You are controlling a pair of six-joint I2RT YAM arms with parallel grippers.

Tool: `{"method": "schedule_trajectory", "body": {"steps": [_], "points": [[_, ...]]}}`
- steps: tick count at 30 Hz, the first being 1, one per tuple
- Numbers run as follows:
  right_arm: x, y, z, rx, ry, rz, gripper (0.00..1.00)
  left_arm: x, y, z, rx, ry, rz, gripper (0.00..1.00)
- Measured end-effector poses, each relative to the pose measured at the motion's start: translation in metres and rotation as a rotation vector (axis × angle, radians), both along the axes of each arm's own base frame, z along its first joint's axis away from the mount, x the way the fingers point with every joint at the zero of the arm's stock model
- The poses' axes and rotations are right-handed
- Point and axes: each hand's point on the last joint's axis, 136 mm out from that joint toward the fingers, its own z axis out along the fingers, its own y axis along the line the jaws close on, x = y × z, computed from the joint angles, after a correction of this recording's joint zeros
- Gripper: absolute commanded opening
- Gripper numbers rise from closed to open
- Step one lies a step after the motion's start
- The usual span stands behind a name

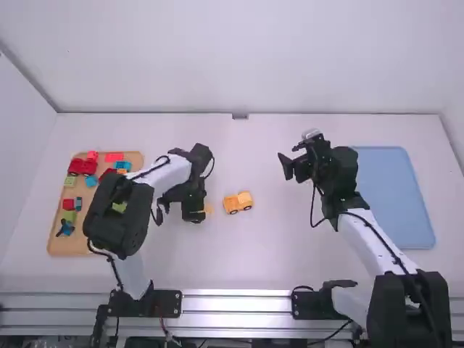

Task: Assemble lego blocks to make yellow taxi

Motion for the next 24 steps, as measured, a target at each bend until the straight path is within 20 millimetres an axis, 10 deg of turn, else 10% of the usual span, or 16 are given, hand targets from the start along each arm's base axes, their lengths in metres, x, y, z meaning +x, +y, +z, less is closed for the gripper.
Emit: {"method": "schedule_trajectory", "body": {"steps": [11, 24], "points": [[0.0, 0.0, 0.0, 0.003, 0.002, -0.002, 0.98, 0.067, 0.012, 0.128, 0.147, -0.249, -0.703, 0.99], [0.0, 0.0, 0.0, 0.0, 0.0, 0.0, 0.98, 0.105, 0.007, 0.138, 0.329, -0.283, -1.745, 0.99]]}}
